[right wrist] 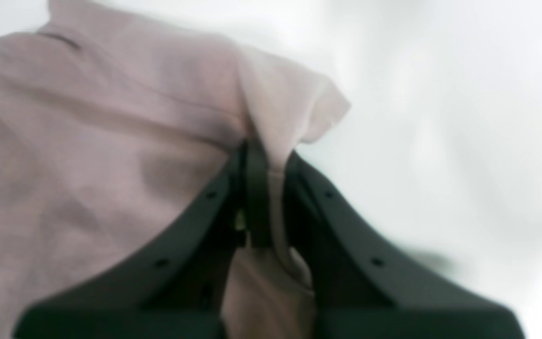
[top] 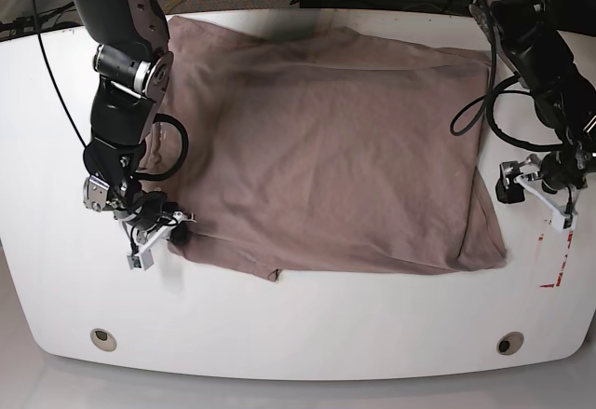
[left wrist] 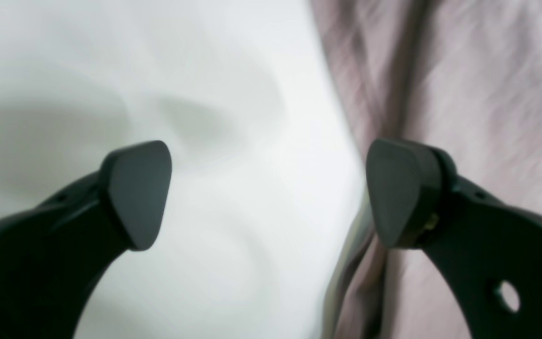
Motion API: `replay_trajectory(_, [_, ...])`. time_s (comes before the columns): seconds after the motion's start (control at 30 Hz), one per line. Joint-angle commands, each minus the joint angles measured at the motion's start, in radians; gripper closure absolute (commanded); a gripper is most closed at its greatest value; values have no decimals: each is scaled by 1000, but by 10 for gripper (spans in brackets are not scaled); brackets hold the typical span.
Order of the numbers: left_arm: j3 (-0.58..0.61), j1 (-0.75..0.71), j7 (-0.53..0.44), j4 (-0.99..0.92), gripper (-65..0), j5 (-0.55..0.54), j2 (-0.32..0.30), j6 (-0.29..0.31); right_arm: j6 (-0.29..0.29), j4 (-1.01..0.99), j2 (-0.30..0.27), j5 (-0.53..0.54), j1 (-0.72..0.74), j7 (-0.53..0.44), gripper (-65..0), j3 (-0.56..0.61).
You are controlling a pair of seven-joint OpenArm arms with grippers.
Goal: Fold the T-shirt properly
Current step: 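Move the left gripper to the other hem corner and grasp it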
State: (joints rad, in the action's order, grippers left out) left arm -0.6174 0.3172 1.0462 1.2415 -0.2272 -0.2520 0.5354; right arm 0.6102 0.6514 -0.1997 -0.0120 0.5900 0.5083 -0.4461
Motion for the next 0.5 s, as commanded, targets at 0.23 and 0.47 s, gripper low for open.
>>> replay_trajectory(0.23, [-3, 81, -123, -173, -637, -10, 20, -2, 9, 15, -11, 17, 32, -21, 0, -1])
replay_trajectory(0.47, [-5, 136, -148, -273, -635, -10, 41, -2, 10, 17, -11, 17, 15, -21, 0, -1])
